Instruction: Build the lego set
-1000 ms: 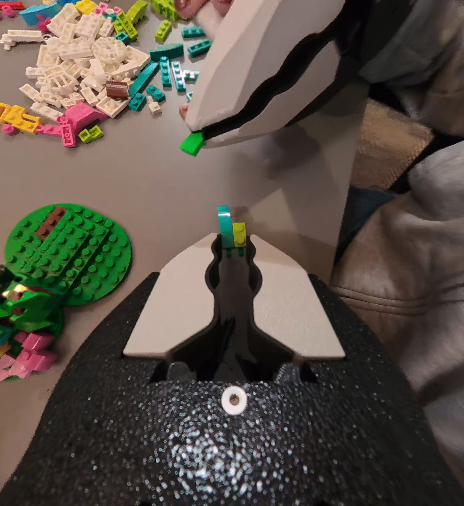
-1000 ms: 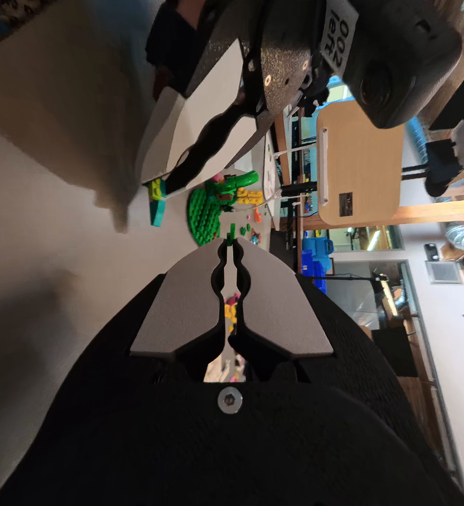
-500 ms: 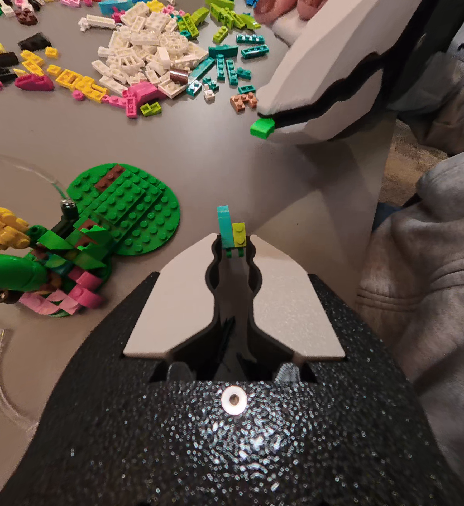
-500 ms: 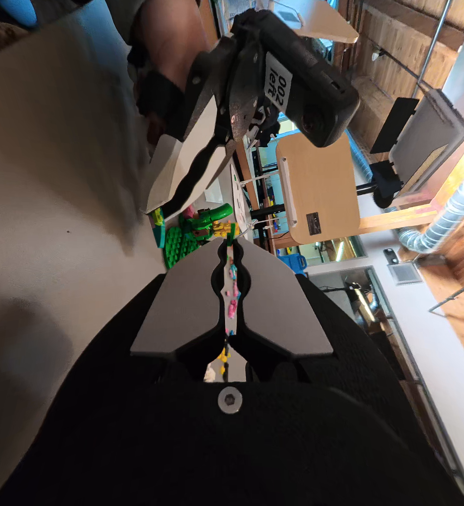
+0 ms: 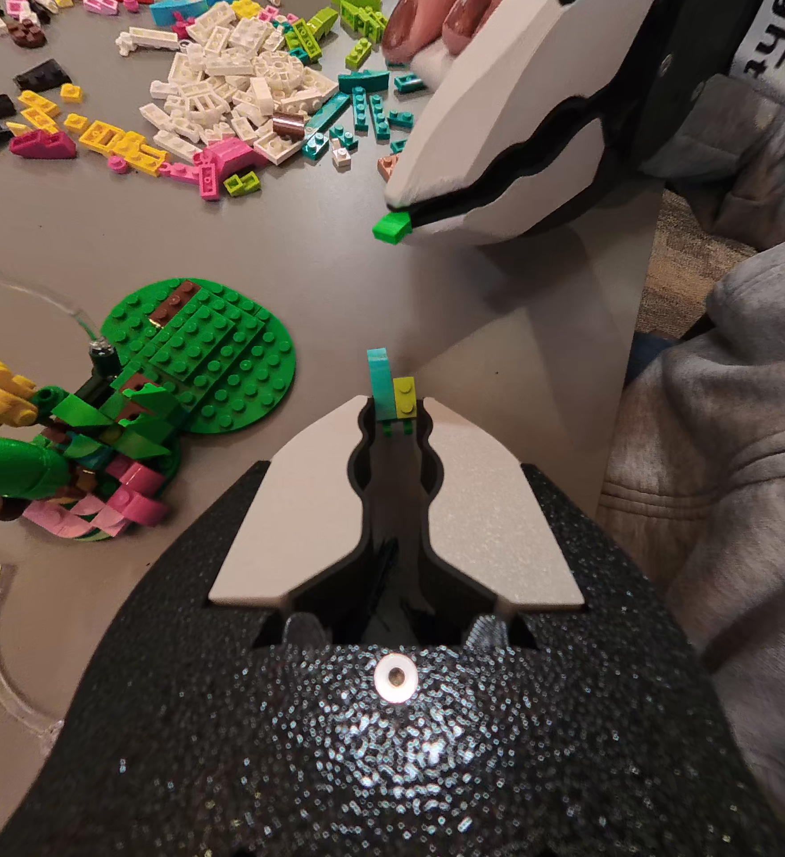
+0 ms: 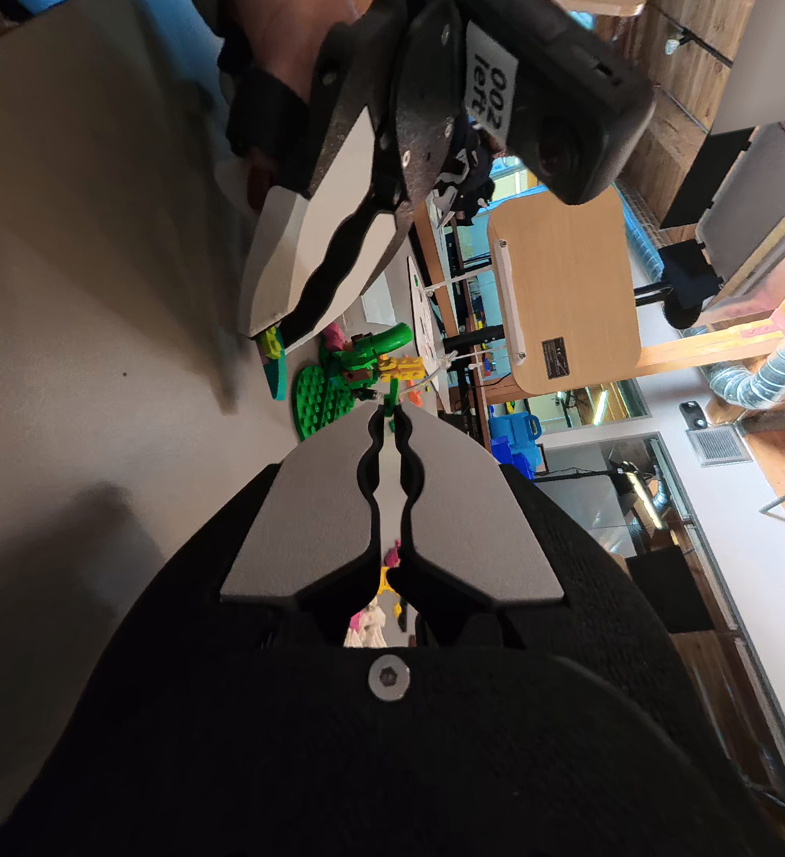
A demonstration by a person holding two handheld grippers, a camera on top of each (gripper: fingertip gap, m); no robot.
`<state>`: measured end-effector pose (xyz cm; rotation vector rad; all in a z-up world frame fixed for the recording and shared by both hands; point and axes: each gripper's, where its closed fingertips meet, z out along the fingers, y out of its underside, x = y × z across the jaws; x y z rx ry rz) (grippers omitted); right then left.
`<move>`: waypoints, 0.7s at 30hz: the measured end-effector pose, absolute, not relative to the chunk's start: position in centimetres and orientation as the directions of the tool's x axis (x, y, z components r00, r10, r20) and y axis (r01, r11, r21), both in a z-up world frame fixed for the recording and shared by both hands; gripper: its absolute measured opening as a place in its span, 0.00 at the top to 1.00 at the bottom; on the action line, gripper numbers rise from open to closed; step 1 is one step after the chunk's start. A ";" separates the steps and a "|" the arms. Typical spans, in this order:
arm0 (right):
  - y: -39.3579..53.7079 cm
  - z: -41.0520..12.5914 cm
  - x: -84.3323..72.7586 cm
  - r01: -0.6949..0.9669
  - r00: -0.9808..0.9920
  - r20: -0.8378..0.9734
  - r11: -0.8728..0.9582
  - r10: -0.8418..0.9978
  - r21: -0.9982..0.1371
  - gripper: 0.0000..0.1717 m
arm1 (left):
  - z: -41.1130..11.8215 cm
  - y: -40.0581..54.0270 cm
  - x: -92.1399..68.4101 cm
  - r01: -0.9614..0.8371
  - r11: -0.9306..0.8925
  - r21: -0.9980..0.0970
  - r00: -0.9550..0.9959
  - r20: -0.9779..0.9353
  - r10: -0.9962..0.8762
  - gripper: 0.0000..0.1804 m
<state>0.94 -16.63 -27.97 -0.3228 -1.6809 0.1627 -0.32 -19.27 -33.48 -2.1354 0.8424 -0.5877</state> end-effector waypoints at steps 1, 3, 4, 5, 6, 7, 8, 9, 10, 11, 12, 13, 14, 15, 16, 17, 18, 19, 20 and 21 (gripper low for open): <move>-16.5 -28.2 1.0 0.121 -0.120 0.953 0.957 0.278 -0.263 0.99 | -33.5 -19.3 -0.3 -0.381 -0.500 -0.778 0.678 0.134 -0.723 0.90; -16.5 -29.0 1.2 0.120 -0.161 0.967 0.976 0.198 -0.180 0.99 | -33.6 -19.3 -0.3 -0.388 -0.497 -0.776 0.679 0.124 -0.724 0.90; -16.4 -29.4 1.3 0.122 -0.177 0.974 0.985 0.144 -0.124 0.99 | -33.5 -19.3 -0.3 -0.392 -0.494 -0.776 0.678 0.120 -0.725 0.90; -16.4 -29.8 1.4 0.118 -0.192 0.977 0.991 0.092 -0.070 0.99 | -33.5 -19.3 -0.2 -0.394 -0.491 -0.777 0.676 0.117 -0.727 0.90; -16.6 -30.1 1.5 0.106 -0.205 0.977 0.994 0.052 -0.031 0.99 | -33.4 -19.4 -0.2 -0.394 -0.488 -0.779 0.675 0.116 -0.729 0.90; -16.9 -30.2 1.5 0.095 -0.207 0.978 0.995 0.027 -0.007 0.99 | -33.4 -19.4 -0.1 -0.395 -0.486 -0.780 0.672 0.116 -0.732 0.90; -17.1 -30.2 1.6 0.084 -0.206 0.978 0.996 0.010 0.008 0.99 | -33.3 -19.5 0.0 -0.395 -0.484 -0.781 0.668 0.116 -0.735 0.91; -17.4 -30.0 1.6 0.072 -0.199 0.980 0.997 -0.006 0.021 0.99 | -33.3 -19.5 0.1 -0.396 -0.482 -0.782 0.665 0.118 -0.737 0.90; -17.6 -29.9 1.6 0.062 -0.189 0.982 0.998 -0.021 0.034 0.99 | -33.2 -19.5 0.1 -0.395 -0.480 -0.783 0.662 0.120 -0.740 0.90; -17.7 -29.7 1.6 0.052 -0.178 0.983 0.997 -0.038 0.048 0.99 | -33.1 -19.6 0.2 -0.394 -0.477 -0.785 0.659 0.121 -0.743 0.90; -17.8 -29.5 1.7 0.045 -0.163 0.985 0.997 -0.056 0.064 0.99 | -33.0 -19.6 0.3 -0.394 -0.474 -0.788 0.655 0.121 -0.746 0.90; -18.0 -29.3 1.7 0.038 -0.141 0.987 0.995 -0.081 0.087 0.99 | -32.9 -19.7 0.4 -0.392 -0.471 -0.790 0.652 0.122 -0.748 0.90; -18.2 -29.0 1.8 0.029 -0.118 0.987 0.993 -0.111 0.115 0.99 | -32.8 -19.7 0.5 -0.391 -0.468 -0.793 0.649 0.123 -0.751 0.90; -18.3 -28.7 1.8 0.023 -0.102 0.985 0.990 -0.137 0.140 0.99 | -32.7 -19.8 0.6 -0.389 -0.463 -0.796 0.643 0.125 -0.756 0.90; -18.5 -28.7 1.9 0.019 -0.092 0.984 0.987 -0.155 0.158 0.99 | -32.6 -19.8 0.7 -0.388 -0.459 -0.799 0.638 0.127 -0.759 0.90; -18.6 -28.7 1.9 0.015 -0.090 0.983 0.986 -0.163 0.165 0.99 | -32.6 -19.9 0.8 -0.386 -0.458 -0.801 0.636 0.129 -0.761 0.90; -18.6 -28.7 1.9 0.014 -0.092 0.982 0.986 -0.162 0.164 0.99 | -32.5 -19.9 0.8 -0.386 -0.456 -0.802 0.632 0.130 -0.764 0.90; -18.6 -28.7 1.8 0.013 -0.092 0.983 0.987 -0.160 0.162 0.99 | -32.5 -20.0 0.9 -0.386 -0.455 -0.803 0.627 0.133 -0.768 0.90; -18.6 -28.8 1.8 0.013 -0.094 0.983 0.987 -0.157 0.159 0.99 | -32.5 -20.0 1.0 -0.386 -0.453 -0.804 0.623 0.136 -0.771 0.90; -18.6 -28.8 1.8 0.012 -0.094 0.984 0.988 -0.151 0.153 0.99 | -32.5 -20.0 1.0 -0.384 -0.454 -0.804 0.624 0.136 -0.770 0.90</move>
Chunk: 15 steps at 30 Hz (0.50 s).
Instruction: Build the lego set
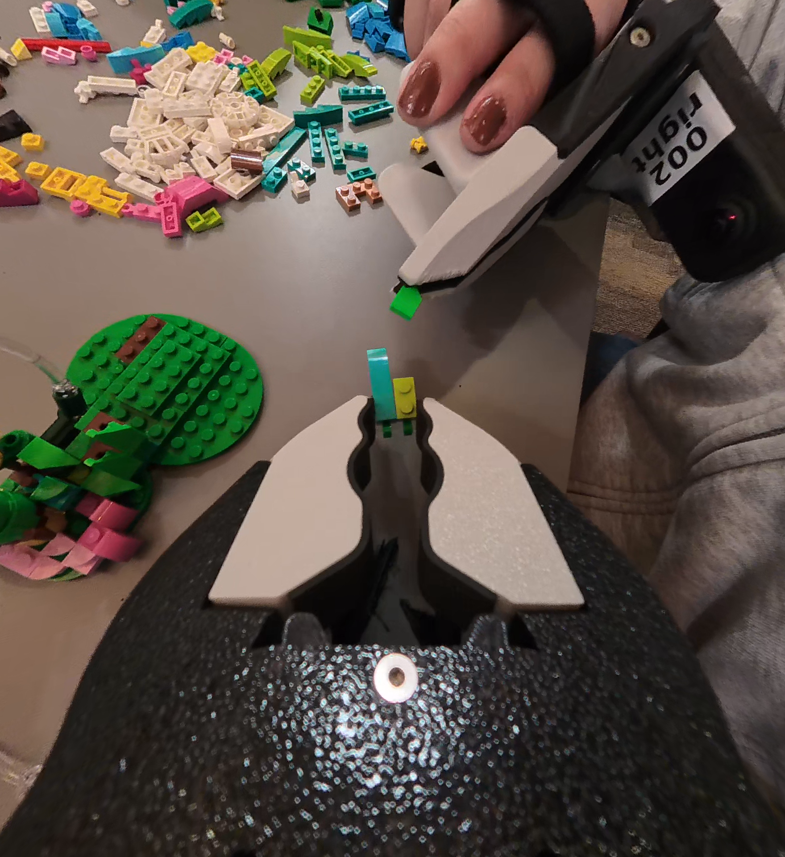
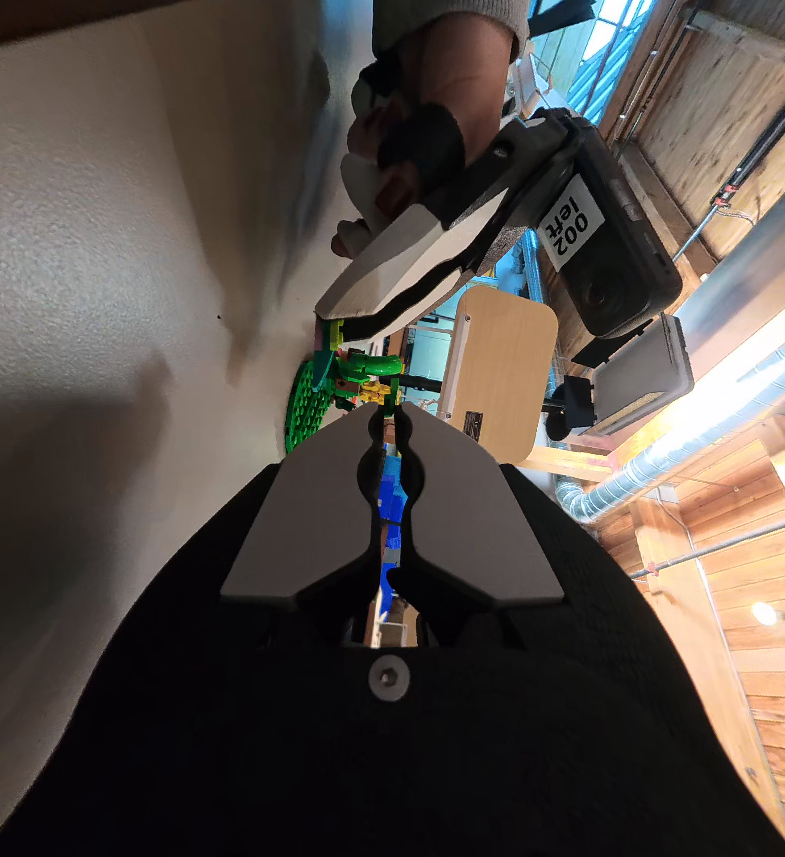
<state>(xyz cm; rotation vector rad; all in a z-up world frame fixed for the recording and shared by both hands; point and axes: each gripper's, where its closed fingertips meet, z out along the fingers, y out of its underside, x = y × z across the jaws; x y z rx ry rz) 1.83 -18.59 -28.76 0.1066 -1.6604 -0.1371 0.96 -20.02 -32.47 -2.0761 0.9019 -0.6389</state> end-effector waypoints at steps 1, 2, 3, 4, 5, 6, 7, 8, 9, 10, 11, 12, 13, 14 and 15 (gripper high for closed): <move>-18.6 -28.7 1.8 0.012 -0.093 0.985 0.989 -0.144 0.145 0.99 | -32.5 -20.0 1.0 -0.383 -0.453 -0.805 0.624 0.136 -0.770 0.90; -18.6 -28.7 1.8 0.012 -0.092 0.987 0.990 -0.135 0.137 0.99 | -32.5 -20.0 0.9 -0.382 -0.453 -0.806 0.625 0.135 -0.769 0.90; -18.6 -28.7 1.8 0.013 -0.092 0.987 0.991 -0.129 0.131 0.99 | -32.5 -20.0 0.9 -0.381 -0.453 -0.806 0.626 0.136 -0.768 0.90; -18.5 -28.7 1.8 0.015 -0.092 0.988 0.992 -0.123 0.125 0.99 | -32.5 -19.9 0.9 -0.381 -0.454 -0.805 0.625 0.137 -0.768 0.90; -18.4 -28.7 1.7 0.018 -0.093 0.989 0.993 -0.118 0.120 0.99 | -32.6 -20.0 0.9 -0.382 -0.457 -0.804 0.625 0.139 -0.768 0.90; -18.3 -28.8 1.7 0.022 -0.096 0.989 0.993 -0.113 0.115 0.99 | -32.7 -19.9 0.9 -0.383 -0.458 -0.802 0.625 0.140 -0.768 0.90; -18.2 -28.7 1.7 0.026 -0.095 0.990 0.993 -0.109 0.111 0.99 | -32.7 -19.9 0.9 -0.383 -0.459 -0.802 0.627 0.139 -0.767 0.90; -18.1 -28.7 1.7 0.030 -0.092 0.990 0.994 -0.104 0.107 0.99 | -32.7 -19.9 0.8 -0.383 -0.459 -0.801 0.628 0.138 -0.766 0.90; -18.0 -28.6 1.7 0.034 -0.091 0.991 0.994 -0.099 0.102 0.99 | -32.7 -19.9 0.8 -0.382 -0.459 -0.802 0.630 0.137 -0.764 0.90; -17.9 -28.6 1.6 0.038 -0.090 0.991 0.994 -0.095 0.099 0.99 | -32.7 -19.8 0.7 -0.380 -0.459 -0.803 0.632 0.137 -0.763 0.90; -17.9 -28.6 1.6 0.040 -0.091 0.992 0.995 -0.093 0.097 0.99 | -32.7 -19.8 0.7 -0.377 -0.460 -0.803 0.634 0.138 -0.761 0.90; -17.8 -28.7 1.6 0.041 -0.091 0.992 0.995 -0.091 0.095 0.99 | -32.7 -19.8 0.7 -0.376 -0.462 -0.803 0.636 0.139 -0.759 0.90; -17.8 -28.7 1.6 0.042 -0.093 0.992 0.995 -0.089 0.093 0.99 | -32.8 -19.8 0.6 -0.375 -0.463 -0.803 0.637 0.140 -0.758 0.90; -17.7 -28.8 1.6 0.045 -0.096 0.991 0.995 -0.088 0.093 0.99 | -32.8 -19.8 0.6 -0.376 -0.463 -0.803 0.637 0.139 -0.758 0.90; -17.7 -28.8 1.6 0.046 -0.099 0.991 0.995 -0.088 0.092 0.99 | -32.8 -19.8 0.6 -0.377 -0.463 -0.802 0.638 0.137 -0.758 0.90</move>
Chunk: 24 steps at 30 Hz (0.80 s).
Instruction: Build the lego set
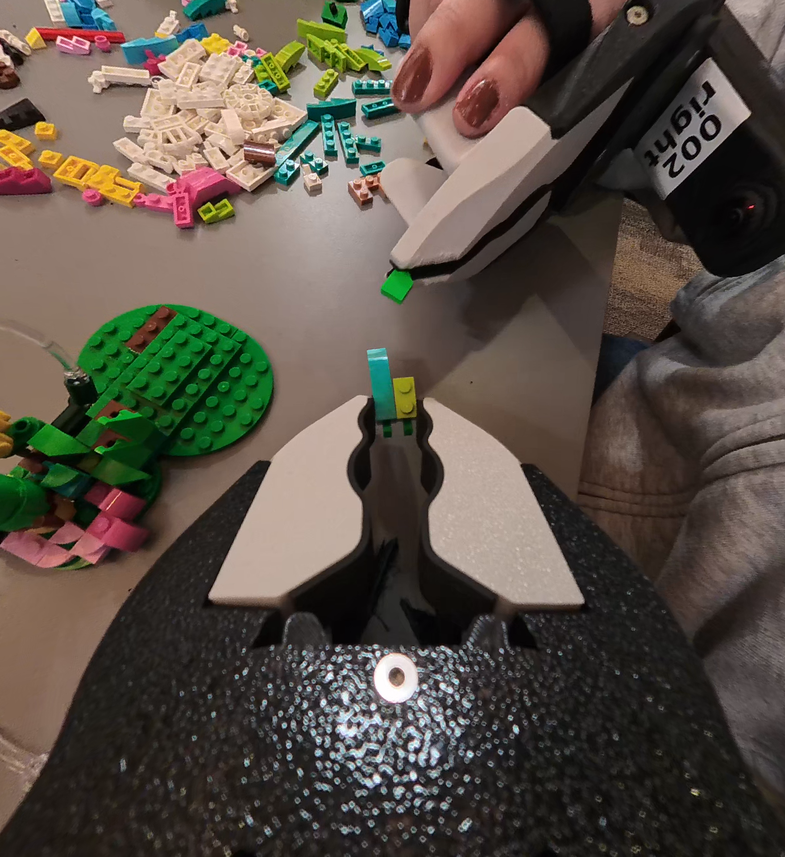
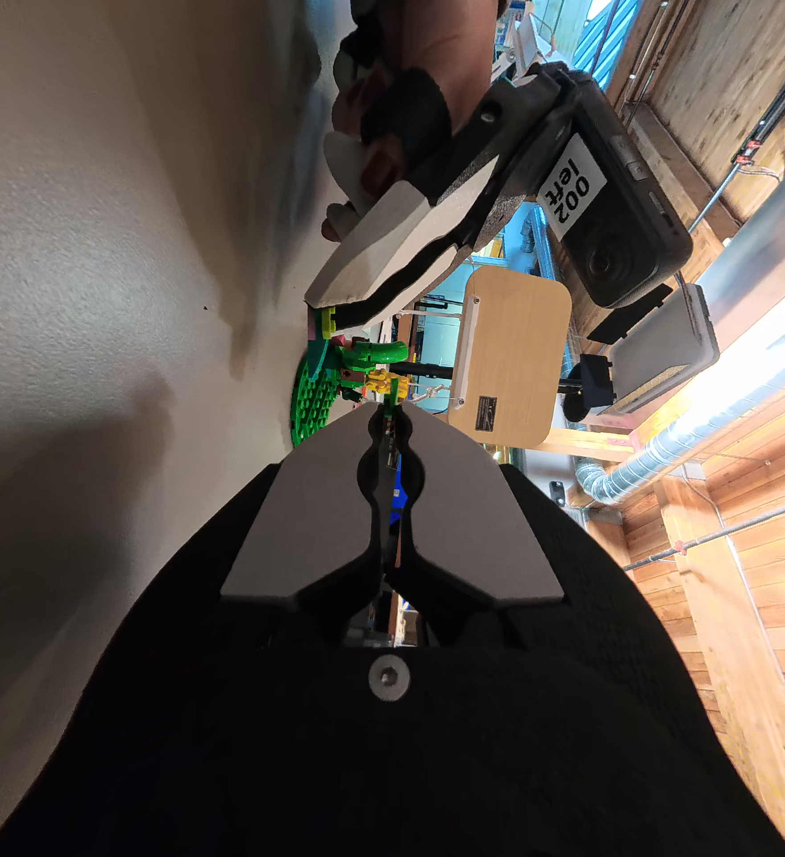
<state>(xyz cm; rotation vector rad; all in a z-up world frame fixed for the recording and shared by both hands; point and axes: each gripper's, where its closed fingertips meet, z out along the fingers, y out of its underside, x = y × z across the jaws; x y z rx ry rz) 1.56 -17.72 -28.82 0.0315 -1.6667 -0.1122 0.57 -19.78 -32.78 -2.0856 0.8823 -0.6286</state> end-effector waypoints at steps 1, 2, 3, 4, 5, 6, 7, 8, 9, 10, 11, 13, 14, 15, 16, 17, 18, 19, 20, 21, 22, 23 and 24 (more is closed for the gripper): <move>-17.7 -28.9 1.5 0.047 -0.103 0.991 0.995 -0.085 0.090 0.99 | -32.8 -19.8 0.6 -0.378 -0.462 -0.802 0.639 0.135 -0.757 0.90; -17.7 -29.0 1.5 0.048 -0.106 0.991 0.995 -0.082 0.088 0.99 | -32.8 -19.8 0.5 -0.379 -0.461 -0.802 0.640 0.133 -0.757 0.90; -17.7 -29.0 1.5 0.048 -0.106 0.991 0.995 -0.079 0.085 0.99 | -32.8 -19.8 0.5 -0.380 -0.461 -0.802 0.641 0.131 -0.756 0.90; -17.6 -29.0 1.5 0.049 -0.107 0.991 0.995 -0.076 0.082 0.99 | -32.8 -19.8 0.5 -0.380 -0.461 -0.802 0.642 0.130 -0.756 0.90; -17.6 -29.0 1.5 0.050 -0.109 0.991 0.996 -0.072 0.078 0.99 | -32.8 -19.7 0.5 -0.381 -0.462 -0.801 0.643 0.130 -0.755 0.90; -17.6 -29.0 1.5 0.051 -0.109 0.992 0.996 -0.067 0.073 0.99 | -32.8 -19.7 0.5 -0.381 -0.462 -0.801 0.644 0.128 -0.754 0.90; -17.6 -29.0 1.5 0.051 -0.110 0.992 0.996 -0.062 0.068 0.99 | -32.8 -19.7 0.5 -0.383 -0.461 -0.801 0.644 0.126 -0.754 0.90; -17.5 -29.0 1.5 0.051 -0.111 0.992 0.997 -0.059 0.065 0.99 | -32.8 -19.7 0.4 -0.385 -0.460 -0.800 0.645 0.124 -0.754 0.90; -17.5 -29.0 1.5 0.051 -0.110 0.992 0.997 -0.058 0.064 0.99 | -32.8 -19.7 0.4 -0.388 -0.460 -0.799 0.646 0.120 -0.754 0.90; -17.5 -29.0 1.5 0.051 -0.111 0.992 0.997 -0.057 0.063 0.99 | -32.9 -19.7 0.4 -0.392 -0.458 -0.798 0.646 0.116 -0.754 0.90; -17.5 -29.0 1.5 0.052 -0.113 0.992 0.997 -0.055 0.062 0.99 | -32.9 -19.7 0.3 -0.397 -0.459 -0.795 0.647 0.112 -0.754 0.90; -17.4 -29.1 1.5 0.054 -0.122 0.991 0.997 -0.053 0.060 0.99 | -33.0 -19.6 0.0 -0.403 -0.459 -0.791 0.654 0.101 -0.750 0.90; -17.4 -29.2 1.5 0.055 -0.128 0.990 0.997 -0.052 0.059 0.99 | -33.1 -19.6 -0.1 -0.402 -0.461 -0.791 0.656 0.102 -0.748 0.90; -17.3 -29.3 1.6 0.057 -0.135 0.990 0.997 -0.051 0.059 0.99 | -33.0 -19.5 -0.2 -0.399 -0.464 -0.791 0.658 0.105 -0.745 0.90; -17.2 -29.5 1.6 0.059 -0.146 0.988 0.997 -0.049 0.058 0.99 | -33.0 -19.5 -0.3 -0.396 -0.465 -0.792 0.661 0.106 -0.743 0.90; -17.1 -29.7 1.6 0.063 -0.160 0.986 0.996 -0.045 0.056 0.99 | -33.0 -19.5 -0.4 -0.395 -0.466 -0.792 0.663 0.106 -0.741 0.90; -16.9 -30.0 1.6 0.069 -0.181 0.983 0.996 -0.036 0.049 0.99 | -33.0 -19.5 -0.5 -0.395 -0.467 -0.791 0.664 0.105 -0.740 0.90; -16.7 -30.3 1.7 0.075 -0.205 0.979 0.996 -0.021 0.037 0.99 | -33.0 -19.4 -0.5 -0.395 -0.467 -0.791 0.666 0.104 -0.739 0.91; -16.6 -30.6 1.7 0.078 -0.224 0.975 0.997 -0.007 0.025 0.99 | -33.0 -19.4 -0.6 -0.395 -0.467 -0.791 0.666 0.103 -0.739 0.91; -16.5 -30.8 1.8 0.075 -0.238 0.971 0.997 0.002 0.016 0.99 | -33.0 -19.4 -0.5 -0.395 -0.467 -0.791 0.666 0.104 -0.739 0.91; -16.5 -30.9 1.9 0.073 -0.249 0.968 0.997 0.011 0.008 0.99 | -32.9 -19.4 -0.5 -0.395 -0.466 -0.792 0.666 0.103 -0.739 0.91; -16.5 -31.0 1.9 0.071 -0.256 0.966 0.997 0.021 -0.003 0.99 | -32.9 -19.5 -0.5 -0.395 -0.465 -0.792 0.665 0.103 -0.740 0.91; -16.6 -31.0 2.0 0.067 -0.259 0.965 0.998 0.031 -0.014 0.99 | -32.9 -19.5 -0.5 -0.395 -0.465 -0.792 0.663 0.104 -0.741 0.90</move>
